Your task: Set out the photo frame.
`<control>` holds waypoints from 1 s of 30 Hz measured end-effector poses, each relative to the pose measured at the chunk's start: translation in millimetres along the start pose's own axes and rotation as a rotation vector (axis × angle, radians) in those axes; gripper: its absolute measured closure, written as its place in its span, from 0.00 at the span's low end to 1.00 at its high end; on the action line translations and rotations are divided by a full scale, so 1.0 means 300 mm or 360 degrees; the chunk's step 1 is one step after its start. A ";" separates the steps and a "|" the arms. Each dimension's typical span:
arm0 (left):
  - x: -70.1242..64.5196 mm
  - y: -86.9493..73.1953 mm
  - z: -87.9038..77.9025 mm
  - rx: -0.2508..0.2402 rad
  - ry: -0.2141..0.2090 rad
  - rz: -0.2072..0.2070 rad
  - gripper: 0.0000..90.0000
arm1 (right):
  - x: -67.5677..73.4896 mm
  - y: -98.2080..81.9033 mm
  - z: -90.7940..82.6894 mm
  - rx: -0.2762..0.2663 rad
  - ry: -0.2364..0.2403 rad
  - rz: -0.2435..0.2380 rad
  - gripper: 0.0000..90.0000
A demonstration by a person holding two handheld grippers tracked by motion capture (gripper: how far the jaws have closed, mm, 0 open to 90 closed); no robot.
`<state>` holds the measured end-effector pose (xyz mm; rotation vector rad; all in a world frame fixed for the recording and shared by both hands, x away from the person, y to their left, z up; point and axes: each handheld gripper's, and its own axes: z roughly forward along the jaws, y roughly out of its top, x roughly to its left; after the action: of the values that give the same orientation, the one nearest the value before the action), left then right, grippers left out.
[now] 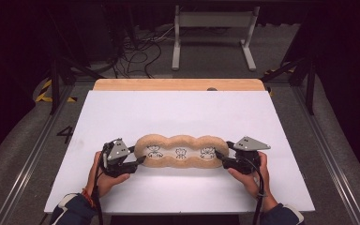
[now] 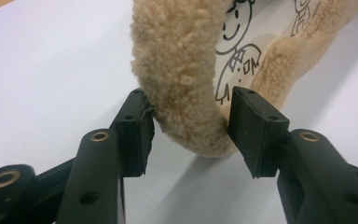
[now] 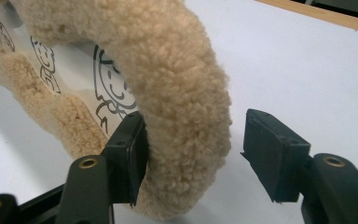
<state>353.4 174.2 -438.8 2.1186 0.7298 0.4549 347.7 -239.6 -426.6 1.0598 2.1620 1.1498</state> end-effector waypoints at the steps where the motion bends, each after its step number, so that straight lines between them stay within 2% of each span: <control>1: 0.000 0.000 -0.001 -0.0002 0.0001 0.0009 0.54 | 0.000 0.000 -0.001 0.0003 0.0001 0.0000 0.44; 9: -0.003 -0.004 -0.016 -0.0001 -0.0011 0.0034 0.47 | 0.000 0.000 -0.010 0.0012 -0.0027 -0.0007 0.40; 12: -0.004 -0.007 -0.027 -0.0015 -0.0014 0.0039 0.41 | 0.000 0.000 -0.013 0.0016 -0.0025 -0.0008 0.38; 13: -0.006 -0.008 -0.035 -0.0025 -0.0014 0.0049 0.39 | 0.004 0.000 -0.014 0.0027 0.0004 -0.0028 0.36; 18: -0.014 -0.012 -0.040 -0.0009 -0.0005 0.0077 0.28 | 0.016 0.003 -0.012 0.0038 0.0011 -0.0068 0.31; 25: -0.009 -0.017 -0.044 -0.0017 -0.0023 0.0066 0.18 | 0.015 0.001 -0.007 0.0034 0.0036 -0.0045 0.19; 26: -0.009 -0.019 -0.042 -0.0022 -0.0011 0.0047 0.18 | 0.016 0.000 -0.005 0.0042 0.0033 -0.0042 0.16; 27: -0.009 -0.020 -0.040 -0.0025 -0.0015 0.0039 0.13 | 0.016 -0.001 -0.004 0.0039 0.0047 -0.0040 0.12; 29: -0.009 -0.022 -0.040 -0.0039 -0.0037 0.0018 0.12 | 0.018 -0.001 -0.003 0.0043 0.0053 -0.0049 0.09; 30: -0.008 -0.023 -0.039 -0.0043 -0.0055 0.0027 0.10 | 0.019 -0.002 -0.003 0.0044 0.0055 -0.0064 0.07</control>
<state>342.9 183.0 -437.5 2.1039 0.6831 0.4336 343.6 -235.5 -426.8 1.0107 2.2213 1.1312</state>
